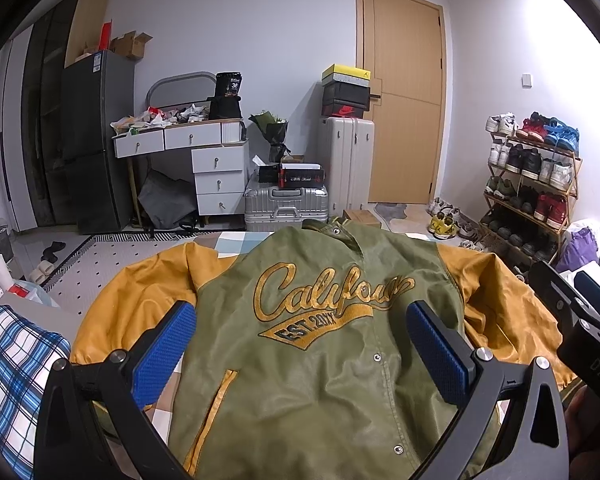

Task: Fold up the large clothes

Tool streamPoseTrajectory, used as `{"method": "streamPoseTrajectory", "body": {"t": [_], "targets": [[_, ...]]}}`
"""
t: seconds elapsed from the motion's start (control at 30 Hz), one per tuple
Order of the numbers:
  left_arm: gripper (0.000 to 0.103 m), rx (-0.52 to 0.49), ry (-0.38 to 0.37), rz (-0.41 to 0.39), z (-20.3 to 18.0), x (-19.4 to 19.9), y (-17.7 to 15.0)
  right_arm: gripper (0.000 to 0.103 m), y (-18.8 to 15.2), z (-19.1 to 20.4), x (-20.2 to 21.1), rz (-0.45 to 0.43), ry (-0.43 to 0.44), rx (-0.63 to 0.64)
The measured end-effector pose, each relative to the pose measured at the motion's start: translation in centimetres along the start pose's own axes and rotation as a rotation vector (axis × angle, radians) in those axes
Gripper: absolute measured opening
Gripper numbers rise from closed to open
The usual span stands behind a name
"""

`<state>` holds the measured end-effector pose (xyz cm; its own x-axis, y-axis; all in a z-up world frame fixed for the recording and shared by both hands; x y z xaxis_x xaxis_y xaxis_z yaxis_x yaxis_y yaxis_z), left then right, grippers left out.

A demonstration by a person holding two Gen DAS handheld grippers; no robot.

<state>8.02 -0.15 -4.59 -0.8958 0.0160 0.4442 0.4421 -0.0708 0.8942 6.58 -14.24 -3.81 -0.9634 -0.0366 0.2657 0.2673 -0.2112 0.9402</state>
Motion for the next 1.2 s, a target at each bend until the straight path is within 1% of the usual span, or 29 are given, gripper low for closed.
{"method": "streamPoseTrajectory", "body": {"t": [0.43, 0.73, 0.83, 0.93, 1.0, 1.03, 1.1, 1.13, 1.2], "targets": [[0.102, 0.001, -0.008, 0.009, -0.2, -0.2, -0.2, 0.103, -0.1, -0.2, -0.1, 0.004, -0.003, -0.002], [0.102, -0.003, -0.050, 0.045, -0.6, -0.7, -0.9, 0.103, -0.6, -0.9, -0.4, 0.021, -0.028, -0.018], [0.102, -0.008, -0.066, 0.068, -0.9, -0.9, -1.4, 0.103, -0.7, -1.8, -0.4, 0.040, -0.039, -0.051], [0.102, -0.026, -0.083, 0.085, -1.4, -0.9, -1.7, 0.103, -1.7, -4.4, -0.4, 0.112, -0.067, -0.138], [0.102, -0.037, -0.096, 0.094, -1.7, -0.8, -1.8, 0.103, -2.8, -7.8, 0.1, 0.183, -0.117, -0.225], [0.102, -0.042, -0.103, 0.099, -1.8, -0.7, -1.8, 0.103, -3.1, -8.8, 0.4, 0.202, -0.130, -0.252], [0.102, -0.044, -0.118, 0.107, -2.1, -0.5, -1.9, 0.103, -4.4, -12.4, 1.5, 0.265, -0.173, -0.319], [0.102, -0.047, -0.121, 0.110, -2.2, -0.6, -1.9, 0.103, -4.9, -13.5, 1.8, 0.294, -0.189, -0.330], [0.102, -0.054, -0.129, 0.117, -2.4, -0.5, -1.9, 0.103, -6.6, -16.4, 2.7, 0.402, -0.217, -0.364]]}}
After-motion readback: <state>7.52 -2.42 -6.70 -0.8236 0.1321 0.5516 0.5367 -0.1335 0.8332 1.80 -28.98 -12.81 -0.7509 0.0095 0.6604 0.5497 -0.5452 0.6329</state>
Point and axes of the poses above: each gripper's, at about its wrist camera, not at the fingertips, and x roughly against the way its jaws point, z to its left, y to its top, the point moved 9 cm from there along -x, roughly the way its jaws point, and after that the axes turned 6 degrees about -x, right-handed, at the moved point
